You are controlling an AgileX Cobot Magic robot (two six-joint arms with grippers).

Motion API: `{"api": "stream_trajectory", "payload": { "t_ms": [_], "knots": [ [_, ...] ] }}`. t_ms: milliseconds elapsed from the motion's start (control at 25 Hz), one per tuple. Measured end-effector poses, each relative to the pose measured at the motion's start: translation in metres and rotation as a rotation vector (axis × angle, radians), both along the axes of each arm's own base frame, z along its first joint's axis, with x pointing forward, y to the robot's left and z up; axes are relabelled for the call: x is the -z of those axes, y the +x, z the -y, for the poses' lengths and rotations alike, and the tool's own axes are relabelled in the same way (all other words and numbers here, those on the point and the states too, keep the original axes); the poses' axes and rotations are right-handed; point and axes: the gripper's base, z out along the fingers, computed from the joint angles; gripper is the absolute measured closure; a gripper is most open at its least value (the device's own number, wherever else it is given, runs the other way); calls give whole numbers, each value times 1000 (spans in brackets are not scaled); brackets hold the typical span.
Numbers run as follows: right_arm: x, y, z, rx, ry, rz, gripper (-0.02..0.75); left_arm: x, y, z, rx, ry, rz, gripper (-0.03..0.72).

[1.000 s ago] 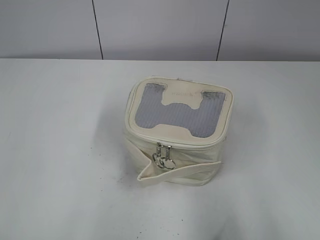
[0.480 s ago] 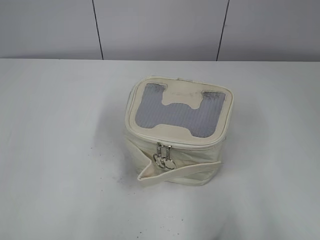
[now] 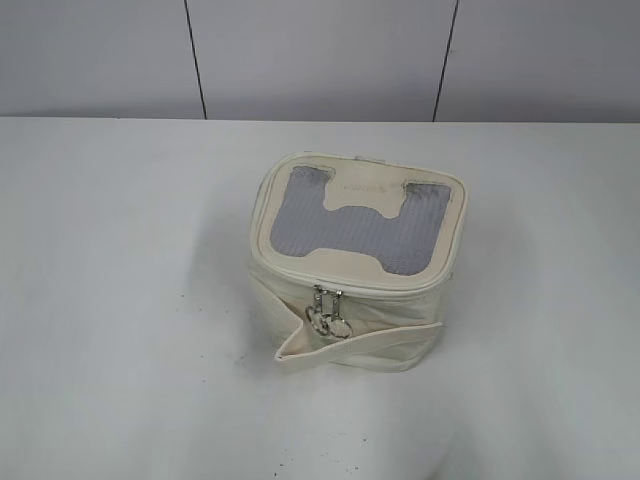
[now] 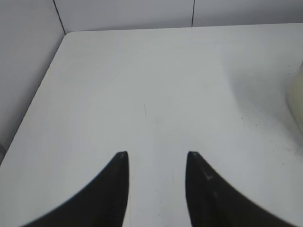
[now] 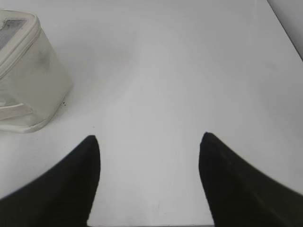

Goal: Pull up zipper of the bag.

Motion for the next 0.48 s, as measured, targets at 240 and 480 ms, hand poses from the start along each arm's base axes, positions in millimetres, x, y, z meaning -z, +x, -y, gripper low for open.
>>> {"api": "stream_trajectory", "payload": {
  "t_ms": [240, 480],
  "knots": [
    [0, 0, 0, 0, 0, 1, 223, 0, 0, 0, 0, 0, 0, 380],
    [0, 0, 0, 0, 0, 1, 223, 0, 0, 1, 7, -10, 0, 380]
  ]
}}
